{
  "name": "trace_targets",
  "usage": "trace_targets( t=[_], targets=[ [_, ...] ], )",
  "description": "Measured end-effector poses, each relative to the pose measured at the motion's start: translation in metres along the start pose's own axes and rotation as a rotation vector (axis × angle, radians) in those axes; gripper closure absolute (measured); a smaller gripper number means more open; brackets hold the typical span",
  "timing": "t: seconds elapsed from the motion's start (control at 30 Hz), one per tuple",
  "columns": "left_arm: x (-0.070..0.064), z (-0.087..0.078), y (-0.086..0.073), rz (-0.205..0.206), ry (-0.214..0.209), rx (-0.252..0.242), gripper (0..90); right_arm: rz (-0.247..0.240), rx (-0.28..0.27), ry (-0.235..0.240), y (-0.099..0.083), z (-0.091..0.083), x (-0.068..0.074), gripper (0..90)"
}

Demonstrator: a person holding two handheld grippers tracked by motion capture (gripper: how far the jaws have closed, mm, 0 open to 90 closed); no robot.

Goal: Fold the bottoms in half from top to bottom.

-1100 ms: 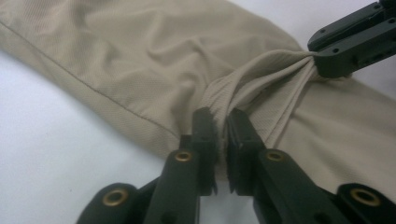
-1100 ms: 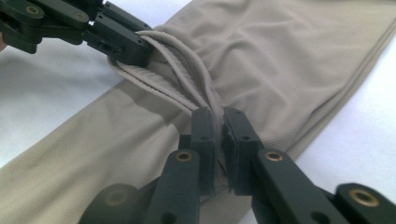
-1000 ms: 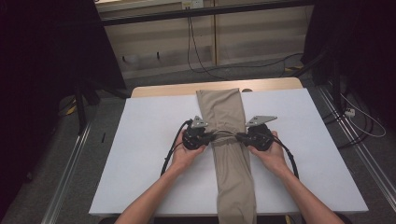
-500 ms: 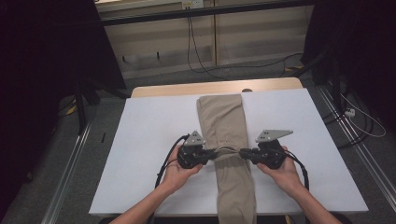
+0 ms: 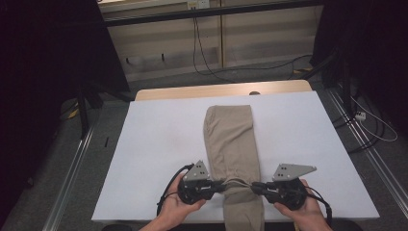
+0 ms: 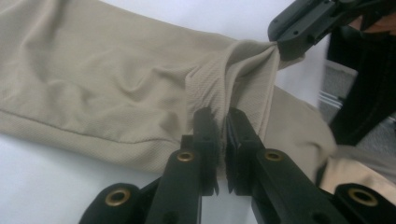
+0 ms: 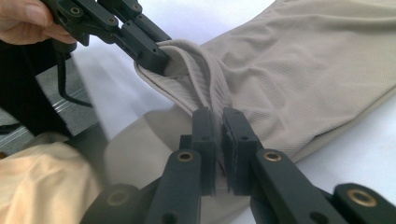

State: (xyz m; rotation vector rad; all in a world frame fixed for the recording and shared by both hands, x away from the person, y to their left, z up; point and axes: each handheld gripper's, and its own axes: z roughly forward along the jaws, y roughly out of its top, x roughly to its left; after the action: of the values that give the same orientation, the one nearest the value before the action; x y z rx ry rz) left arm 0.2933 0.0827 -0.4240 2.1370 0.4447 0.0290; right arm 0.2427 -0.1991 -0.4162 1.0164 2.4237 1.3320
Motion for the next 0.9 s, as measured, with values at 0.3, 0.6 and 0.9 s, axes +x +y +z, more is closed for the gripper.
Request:
trace_targets(
  t=[0.3,0.6,0.9],
  targets=[
    [-0.032,-0.016,-0.012,0.020,-0.058,0.016,84.4,-0.014,0.006,0.051,-0.015,-0.017,0.032,84.3],
    [-0.045,-0.022,-0.023,0.001,-0.109,0.024,64.9,-0.030,0.018,0.084,-0.025,-0.025,0.052,67.5],
    [-0.003,-0.015,-0.020,-0.030,0.066,0.006,34.8,-0.003,0.013,0.015,-0.018,-0.009,0.022,49.0]
  ],
)
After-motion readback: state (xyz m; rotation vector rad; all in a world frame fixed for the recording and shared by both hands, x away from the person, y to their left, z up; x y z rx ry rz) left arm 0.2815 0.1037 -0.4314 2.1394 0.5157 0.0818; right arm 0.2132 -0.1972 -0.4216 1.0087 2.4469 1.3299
